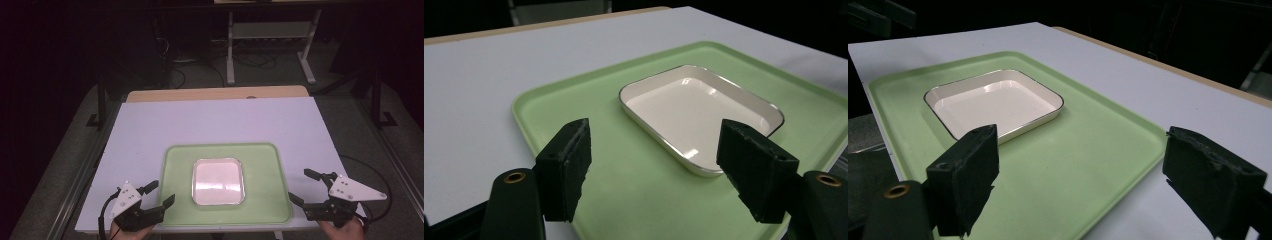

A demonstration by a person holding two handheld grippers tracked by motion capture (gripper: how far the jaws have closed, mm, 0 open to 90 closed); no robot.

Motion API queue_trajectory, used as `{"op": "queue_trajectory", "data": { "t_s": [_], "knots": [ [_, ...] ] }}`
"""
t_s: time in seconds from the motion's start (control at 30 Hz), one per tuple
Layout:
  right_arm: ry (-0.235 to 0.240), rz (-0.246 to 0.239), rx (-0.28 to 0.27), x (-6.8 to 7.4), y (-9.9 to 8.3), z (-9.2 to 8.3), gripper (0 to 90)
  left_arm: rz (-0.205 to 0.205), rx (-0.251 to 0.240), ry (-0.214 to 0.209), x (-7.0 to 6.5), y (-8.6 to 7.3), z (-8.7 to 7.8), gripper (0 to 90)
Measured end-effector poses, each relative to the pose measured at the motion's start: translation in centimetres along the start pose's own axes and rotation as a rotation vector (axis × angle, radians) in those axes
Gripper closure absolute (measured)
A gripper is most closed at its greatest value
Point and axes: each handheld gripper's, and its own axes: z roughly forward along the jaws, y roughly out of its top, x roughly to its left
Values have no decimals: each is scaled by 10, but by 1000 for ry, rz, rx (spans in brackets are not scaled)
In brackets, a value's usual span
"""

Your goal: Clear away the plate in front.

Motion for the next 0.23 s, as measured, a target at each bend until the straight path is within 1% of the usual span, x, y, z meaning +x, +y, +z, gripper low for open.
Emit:
{"op": "queue_trajectory", "data": {
  "t_s": [0.17,0.23],
  "knots": [
    [14,-2,10,5,-2,4,140,-17,-7,-4,0,-3,-1,293],
    [20,-8,9,6,-1,6,140,-18,-11,-3,0,-3,-1,293]
  ]
}}
